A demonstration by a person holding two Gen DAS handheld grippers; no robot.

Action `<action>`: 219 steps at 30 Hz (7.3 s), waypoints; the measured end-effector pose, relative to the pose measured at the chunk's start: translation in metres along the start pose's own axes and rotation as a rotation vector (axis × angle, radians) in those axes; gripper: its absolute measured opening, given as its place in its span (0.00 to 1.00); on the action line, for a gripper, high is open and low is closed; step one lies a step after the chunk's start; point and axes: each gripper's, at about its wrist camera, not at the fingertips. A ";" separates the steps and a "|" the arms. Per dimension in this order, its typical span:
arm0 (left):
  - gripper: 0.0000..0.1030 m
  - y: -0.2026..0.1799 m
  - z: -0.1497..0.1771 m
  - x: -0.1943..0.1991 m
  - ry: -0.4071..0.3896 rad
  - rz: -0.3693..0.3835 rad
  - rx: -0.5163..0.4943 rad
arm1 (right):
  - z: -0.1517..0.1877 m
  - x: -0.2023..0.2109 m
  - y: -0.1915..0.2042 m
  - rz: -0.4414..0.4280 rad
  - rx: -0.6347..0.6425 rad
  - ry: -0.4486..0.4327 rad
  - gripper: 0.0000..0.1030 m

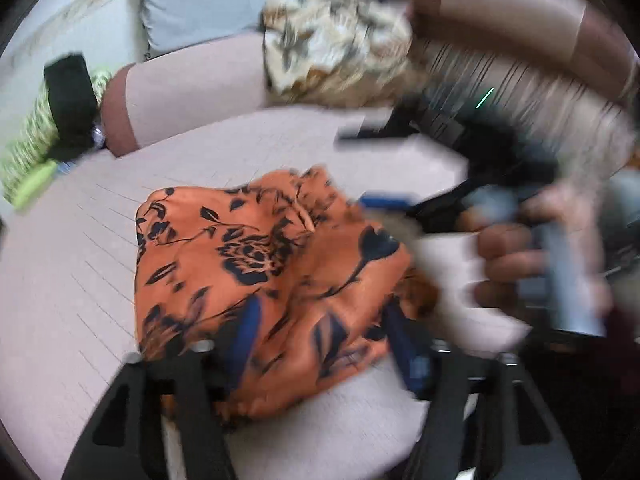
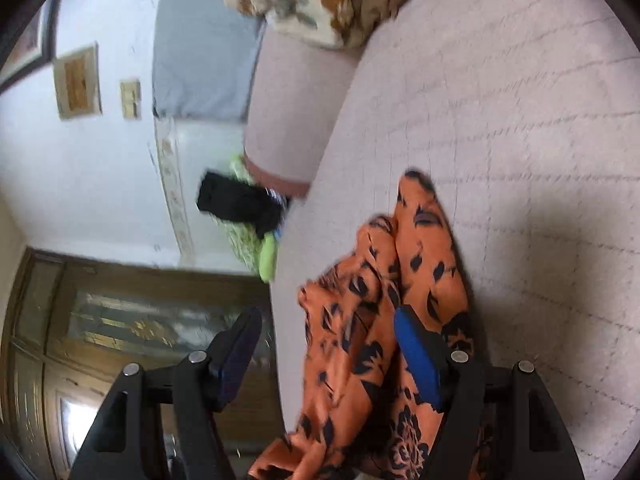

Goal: Fold small clothes

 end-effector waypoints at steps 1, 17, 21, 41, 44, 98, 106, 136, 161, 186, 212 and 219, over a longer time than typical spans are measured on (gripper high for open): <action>0.78 0.011 0.004 0.018 -0.041 0.028 0.022 | 0.001 -0.008 0.001 0.019 0.006 0.018 0.70; 0.82 0.084 0.043 -0.037 0.154 -0.200 0.265 | 0.070 -0.090 0.041 0.328 0.411 -0.013 0.14; 0.83 0.038 0.026 -0.076 0.201 -0.226 0.139 | 0.072 -0.058 0.056 0.342 0.495 -0.142 0.13; 0.90 0.020 0.024 -0.084 0.186 -0.361 0.063 | 0.046 -0.068 0.086 0.330 0.476 -0.135 0.16; 0.91 0.022 0.024 -0.085 0.183 -0.358 0.062 | 0.032 -0.096 0.087 0.386 0.473 -0.094 0.16; 0.92 0.114 0.100 -0.057 0.105 -0.329 0.423 | 0.110 -0.133 0.104 0.591 0.737 0.037 0.20; 0.92 0.114 0.104 -0.056 0.072 -0.342 0.395 | 0.067 -0.275 0.097 0.813 0.628 0.141 0.21; 0.99 0.117 0.094 -0.039 0.025 -0.250 0.381 | 0.062 -0.108 0.081 0.895 0.620 -0.077 0.23; 1.00 0.120 0.093 -0.066 0.099 -0.287 0.314 | 0.135 -0.060 0.034 0.791 0.636 -0.021 0.24; 1.00 0.119 0.086 -0.063 0.082 -0.322 0.321 | 0.090 -0.103 0.025 0.703 0.542 -0.064 0.27; 1.00 0.178 0.033 -0.071 0.103 -0.051 0.619 | 0.091 -0.038 0.080 0.573 0.599 -0.079 0.38; 1.00 0.185 0.035 -0.128 0.233 -0.051 0.588 | 0.047 -0.076 0.064 0.548 0.453 -0.143 0.38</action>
Point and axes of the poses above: each gripper's, at about its wrist camera, not at the fingertips, and x roughly against the way its jaws point, y to its left, z to its underside, and after that the axes turned 12 degrees about -x, right-handed
